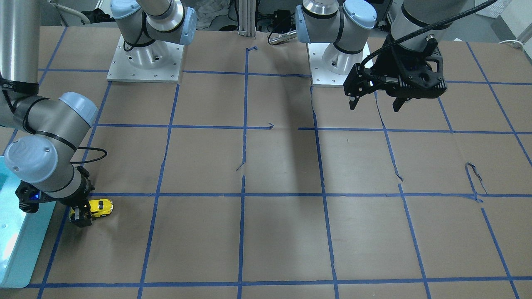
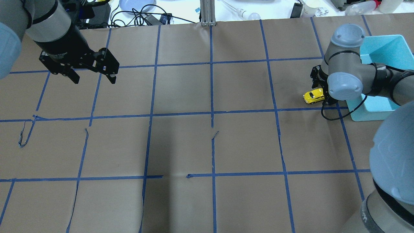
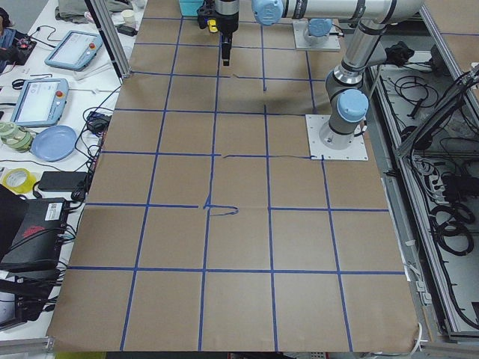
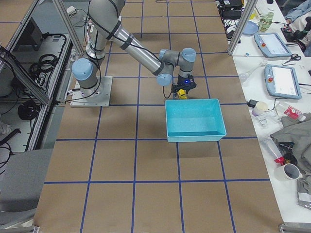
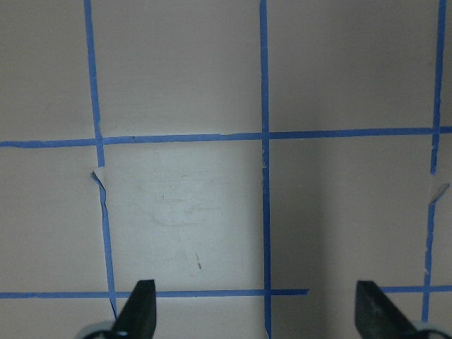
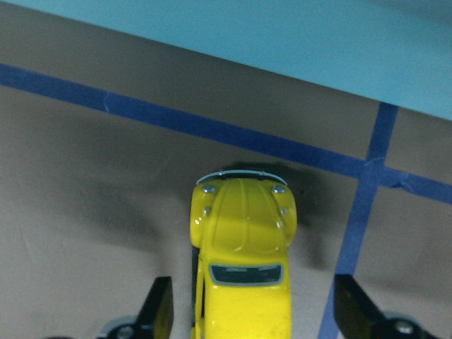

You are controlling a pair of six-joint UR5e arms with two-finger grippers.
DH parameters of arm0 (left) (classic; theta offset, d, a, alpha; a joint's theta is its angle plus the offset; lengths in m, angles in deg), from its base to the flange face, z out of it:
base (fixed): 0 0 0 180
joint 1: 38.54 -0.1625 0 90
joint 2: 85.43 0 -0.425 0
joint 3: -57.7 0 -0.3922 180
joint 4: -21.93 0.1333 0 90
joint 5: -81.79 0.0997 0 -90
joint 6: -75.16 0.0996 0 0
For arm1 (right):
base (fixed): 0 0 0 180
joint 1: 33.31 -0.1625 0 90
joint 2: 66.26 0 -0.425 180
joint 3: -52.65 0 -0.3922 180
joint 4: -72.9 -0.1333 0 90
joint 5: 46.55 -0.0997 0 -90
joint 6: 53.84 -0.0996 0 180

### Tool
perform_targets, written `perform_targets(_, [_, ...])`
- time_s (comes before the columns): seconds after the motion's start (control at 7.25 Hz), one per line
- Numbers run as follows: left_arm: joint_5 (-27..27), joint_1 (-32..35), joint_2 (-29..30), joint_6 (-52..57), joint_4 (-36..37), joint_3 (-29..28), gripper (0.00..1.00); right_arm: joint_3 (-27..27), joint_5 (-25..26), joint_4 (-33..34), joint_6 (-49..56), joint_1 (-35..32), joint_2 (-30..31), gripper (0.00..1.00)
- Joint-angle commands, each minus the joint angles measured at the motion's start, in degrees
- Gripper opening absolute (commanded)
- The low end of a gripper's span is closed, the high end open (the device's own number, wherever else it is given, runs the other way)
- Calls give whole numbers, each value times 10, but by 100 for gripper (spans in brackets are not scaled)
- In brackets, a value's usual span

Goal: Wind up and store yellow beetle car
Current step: 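Close the right gripper on the yellow car and lift it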

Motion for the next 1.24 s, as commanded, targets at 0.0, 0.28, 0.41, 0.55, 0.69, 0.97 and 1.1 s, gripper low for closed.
perform_targets(0.0, [2,0,0,1,0,0,100,1,-5,4,5,0,1,66])
perform_targets(0.28, [0,0,1,1,2,0,100,4,-6,3,48,0,4,48])
perform_targets(0.41, [2,0,1,1,1,2,100,3,-6,2,49,0,6,41])
perform_targets(0.55, [0,0,1,0,6,10,100,3,-6,1,49,0,6,37])
perform_targets(0.69, [0,0,-1,0,8,12,100,0,-8,-1,48,0,7,34])
perform_targets(0.97, [-1,1,-3,0,10,9,100,-15,-29,-29,63,-3,50,34])
perform_targets(1.1, [-2,1,-3,0,10,10,100,-31,-53,-40,64,-2,54,33])
